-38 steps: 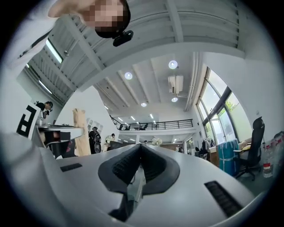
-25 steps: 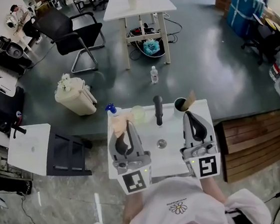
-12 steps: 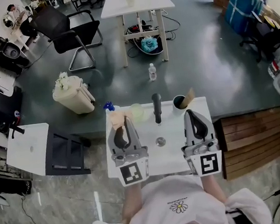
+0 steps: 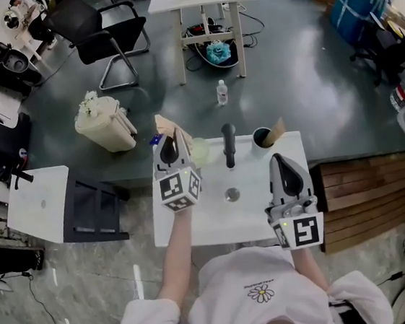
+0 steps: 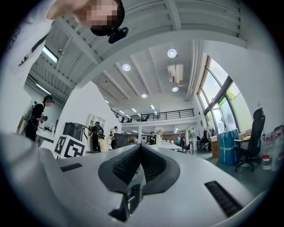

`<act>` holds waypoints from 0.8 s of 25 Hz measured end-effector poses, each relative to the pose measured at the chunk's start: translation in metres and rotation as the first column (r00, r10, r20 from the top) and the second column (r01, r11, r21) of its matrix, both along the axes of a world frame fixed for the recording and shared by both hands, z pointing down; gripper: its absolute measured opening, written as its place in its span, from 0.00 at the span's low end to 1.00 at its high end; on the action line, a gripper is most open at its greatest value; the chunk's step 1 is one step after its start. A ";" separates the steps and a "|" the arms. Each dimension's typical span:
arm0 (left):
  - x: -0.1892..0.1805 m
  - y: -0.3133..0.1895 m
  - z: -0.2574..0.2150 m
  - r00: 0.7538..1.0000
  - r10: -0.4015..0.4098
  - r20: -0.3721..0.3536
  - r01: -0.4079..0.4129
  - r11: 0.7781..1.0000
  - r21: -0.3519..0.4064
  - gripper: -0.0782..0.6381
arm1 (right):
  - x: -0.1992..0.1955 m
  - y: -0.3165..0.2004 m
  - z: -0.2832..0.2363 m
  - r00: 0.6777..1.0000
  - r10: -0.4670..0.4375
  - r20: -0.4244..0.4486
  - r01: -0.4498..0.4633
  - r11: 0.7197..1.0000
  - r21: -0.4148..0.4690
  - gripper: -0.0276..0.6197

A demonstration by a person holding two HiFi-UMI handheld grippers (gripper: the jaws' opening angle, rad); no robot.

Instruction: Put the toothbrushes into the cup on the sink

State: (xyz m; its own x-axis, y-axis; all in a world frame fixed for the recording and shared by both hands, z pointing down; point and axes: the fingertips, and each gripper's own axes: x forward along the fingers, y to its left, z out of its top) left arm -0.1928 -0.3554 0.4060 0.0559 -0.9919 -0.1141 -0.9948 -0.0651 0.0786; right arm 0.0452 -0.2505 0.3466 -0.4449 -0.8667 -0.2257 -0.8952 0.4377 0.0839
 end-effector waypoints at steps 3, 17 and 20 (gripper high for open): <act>-0.003 -0.010 0.021 1.000 0.002 0.002 -0.002 0.999 -0.041 0.17 | 0.001 0.003 0.002 1.000 0.004 -0.009 -0.004 1.000 -0.008 0.06; 0.014 -0.018 0.097 0.999 0.043 0.011 -0.040 0.978 -0.204 0.17 | 0.018 0.009 0.009 0.998 0.054 -0.027 -0.055 0.998 -0.031 0.06; 0.014 -0.017 0.106 0.999 0.033 0.012 -0.030 0.974 -0.225 0.17 | 0.019 0.011 0.009 0.998 0.053 -0.033 -0.054 0.998 -0.031 0.06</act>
